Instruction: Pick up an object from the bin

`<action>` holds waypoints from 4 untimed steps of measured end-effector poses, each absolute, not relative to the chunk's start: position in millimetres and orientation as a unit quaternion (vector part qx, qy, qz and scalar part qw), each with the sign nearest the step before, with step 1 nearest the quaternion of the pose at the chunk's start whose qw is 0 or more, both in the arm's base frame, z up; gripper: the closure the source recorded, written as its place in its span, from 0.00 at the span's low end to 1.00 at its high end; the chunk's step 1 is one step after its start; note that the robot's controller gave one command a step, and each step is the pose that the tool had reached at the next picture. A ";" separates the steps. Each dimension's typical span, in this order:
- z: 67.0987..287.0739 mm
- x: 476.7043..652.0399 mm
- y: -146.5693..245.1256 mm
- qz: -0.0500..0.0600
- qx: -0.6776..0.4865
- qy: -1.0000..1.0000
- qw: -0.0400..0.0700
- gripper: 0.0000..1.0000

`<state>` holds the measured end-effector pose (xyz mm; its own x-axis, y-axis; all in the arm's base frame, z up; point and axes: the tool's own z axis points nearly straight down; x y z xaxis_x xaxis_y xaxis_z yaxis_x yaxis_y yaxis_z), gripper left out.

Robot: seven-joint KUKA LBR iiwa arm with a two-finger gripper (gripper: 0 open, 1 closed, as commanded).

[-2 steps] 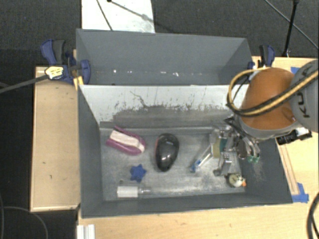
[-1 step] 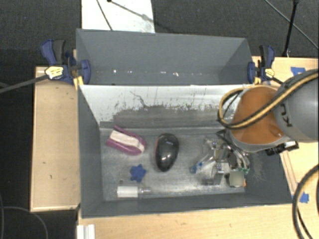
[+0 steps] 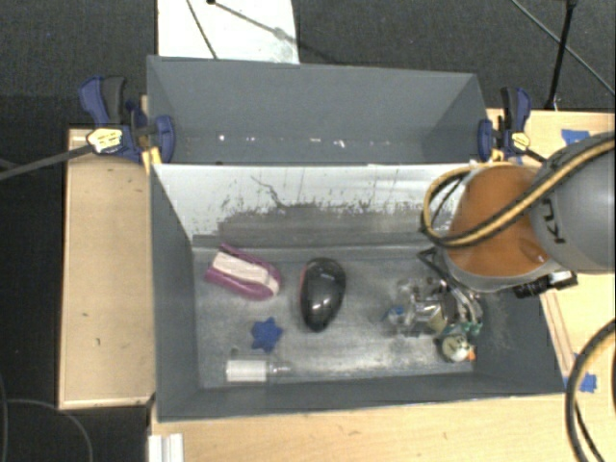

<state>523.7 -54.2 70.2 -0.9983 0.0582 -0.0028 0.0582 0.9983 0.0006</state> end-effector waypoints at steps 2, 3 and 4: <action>179.9 482.8 -41.1 0.000 0.028 1.000 0.001 0.00; 67.0 531.0 -71.3 0.000 -0.059 0.998 0.000 0.00; 70.2 531.7 -70.5 0.000 -0.059 0.998 0.001 1.00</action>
Offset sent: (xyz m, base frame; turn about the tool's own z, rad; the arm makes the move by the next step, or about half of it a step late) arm -0.0416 0.0128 0.1094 -0.0007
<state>531.7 -70.5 70.2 -0.9931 -0.1171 -0.0029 -0.1171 0.9931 0.0003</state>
